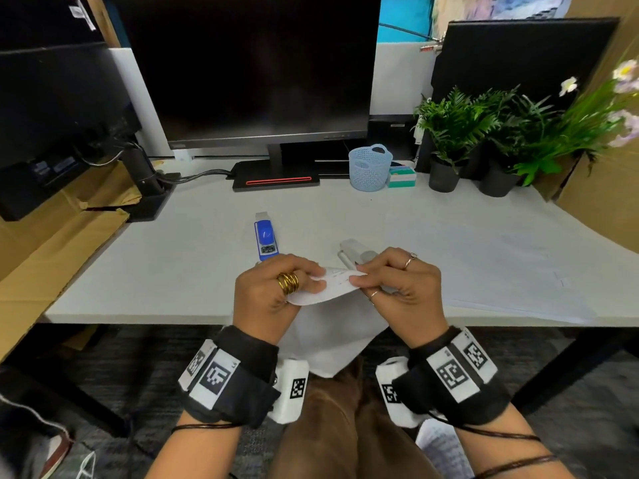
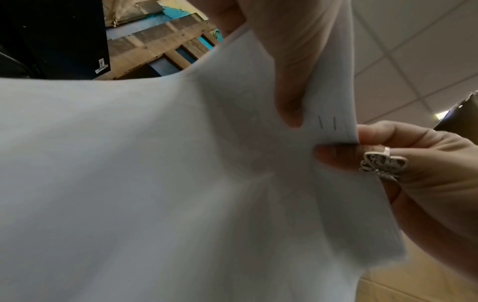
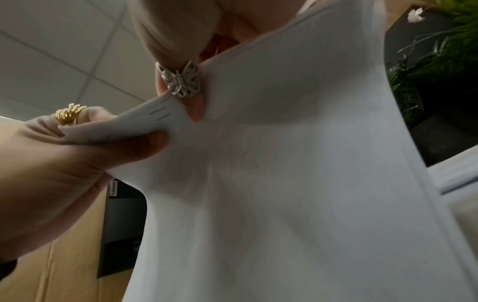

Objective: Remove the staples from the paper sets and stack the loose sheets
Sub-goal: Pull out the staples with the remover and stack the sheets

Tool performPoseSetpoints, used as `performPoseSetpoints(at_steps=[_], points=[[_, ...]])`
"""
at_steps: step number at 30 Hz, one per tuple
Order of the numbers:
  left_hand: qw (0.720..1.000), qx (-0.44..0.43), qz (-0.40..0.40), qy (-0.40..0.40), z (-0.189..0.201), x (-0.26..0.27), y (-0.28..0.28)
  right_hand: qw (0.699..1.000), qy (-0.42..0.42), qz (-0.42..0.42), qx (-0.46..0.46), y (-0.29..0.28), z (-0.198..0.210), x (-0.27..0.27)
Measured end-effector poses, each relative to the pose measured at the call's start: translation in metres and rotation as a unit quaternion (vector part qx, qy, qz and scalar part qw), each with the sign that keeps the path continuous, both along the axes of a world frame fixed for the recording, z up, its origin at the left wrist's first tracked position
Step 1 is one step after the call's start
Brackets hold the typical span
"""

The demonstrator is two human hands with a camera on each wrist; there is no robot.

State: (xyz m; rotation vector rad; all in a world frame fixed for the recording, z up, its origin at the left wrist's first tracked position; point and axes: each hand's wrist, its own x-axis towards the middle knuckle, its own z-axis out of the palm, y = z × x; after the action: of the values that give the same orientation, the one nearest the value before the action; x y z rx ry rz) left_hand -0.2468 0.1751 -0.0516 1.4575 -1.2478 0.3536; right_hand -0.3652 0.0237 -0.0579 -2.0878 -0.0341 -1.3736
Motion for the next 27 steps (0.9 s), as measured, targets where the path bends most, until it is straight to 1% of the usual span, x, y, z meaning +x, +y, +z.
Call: performPoseSetpoints(at_steps=[2, 4, 5, 6, 7, 8, 9, 10, 11, 13, 15, 18, 20, 21, 23, 24, 25, 27], points=[[0.999, -0.02, -0.018, 0.019, 0.0, 0.0, 0.0, 1.0, -0.009, -0.004, -0.013, 0.0, 0.004, -0.002], [1.0, -0.017, -0.016, 0.005, -0.002, -0.001, -0.001, 1.0, -0.003, -0.009, -0.021, 0.001, 0.006, -0.004], [1.0, -0.013, -0.016, 0.001, -0.003, -0.002, -0.002, 0.999, 0.02, -0.017, -0.021, 0.0, 0.008, -0.006], [1.0, -0.01, -0.019, 0.011, -0.004, -0.003, -0.003, 0.997, 0.064, -0.031, -0.025, -0.001, 0.01, -0.009], [0.999, -0.008, -0.034, 0.039, -0.005, -0.006, -0.005, 0.989, 0.133, -0.05, -0.038, -0.003, 0.012, -0.013], [0.996, -0.005, -0.057, 0.064, -0.006, -0.009, -0.008, 0.972, 0.215, -0.068, -0.063, -0.006, 0.012, -0.018], [0.995, 0.002, -0.075, 0.072, -0.008, -0.013, -0.011, 0.949, 0.291, -0.077, -0.093, -0.008, 0.01, -0.025], [0.995, 0.018, -0.083, 0.058, -0.01, -0.018, -0.015, 0.927, 0.348, -0.078, -0.115, -0.011, 0.007, -0.032], [0.995, 0.048, -0.084, 0.032, -0.012, -0.022, -0.019, 0.913, 0.383, -0.074, -0.124, -0.016, 0.004, -0.04], [0.991, 0.116, -0.068, 0.006, -0.016, -0.03, -0.031, 0.896, 0.425, -0.079, -0.106, -0.028, -0.006, -0.062], [0.985, 0.162, -0.058, 0.004, -0.024, -0.037, -0.045, 0.884, 0.455, -0.094, -0.064, -0.045, -0.018, -0.088], [0.975, 0.209, -0.073, -0.025, -0.038, -0.051, -0.078, 0.83, 0.537, -0.15, 0.003, -0.076, -0.042, -0.127], [0.965, 0.235, -0.106, -0.042, -0.046, -0.065, -0.103, 0.809, 0.557, -0.184, 0.04, -0.098, -0.059, -0.148], [0.96, 0.244, -0.122, -0.065, -0.05, -0.073, -0.117, 0.791, 0.574, -0.204, 0.049, -0.106, -0.066, -0.157], [0.941, 0.278, -0.128, -0.141, -0.054, -0.091, -0.148, 0.74, 0.626, -0.236, 0.066, -0.119, -0.081, -0.171], [0.925, 0.313, -0.119, -0.179, -0.055, -0.1, -0.162, 0.716, 0.65, -0.242, 0.076, -0.125, -0.09, -0.178], [0.904, 0.356, -0.106, -0.211, -0.054, -0.107, -0.176, 0.699, 0.668, -0.24, 0.087, -0.131, -0.098, -0.182], [0.862, 0.432, -0.08, -0.251, -0.055, -0.117, -0.2, 0.675, 0.691, -0.233, 0.111, -0.142, -0.115, -0.189]])
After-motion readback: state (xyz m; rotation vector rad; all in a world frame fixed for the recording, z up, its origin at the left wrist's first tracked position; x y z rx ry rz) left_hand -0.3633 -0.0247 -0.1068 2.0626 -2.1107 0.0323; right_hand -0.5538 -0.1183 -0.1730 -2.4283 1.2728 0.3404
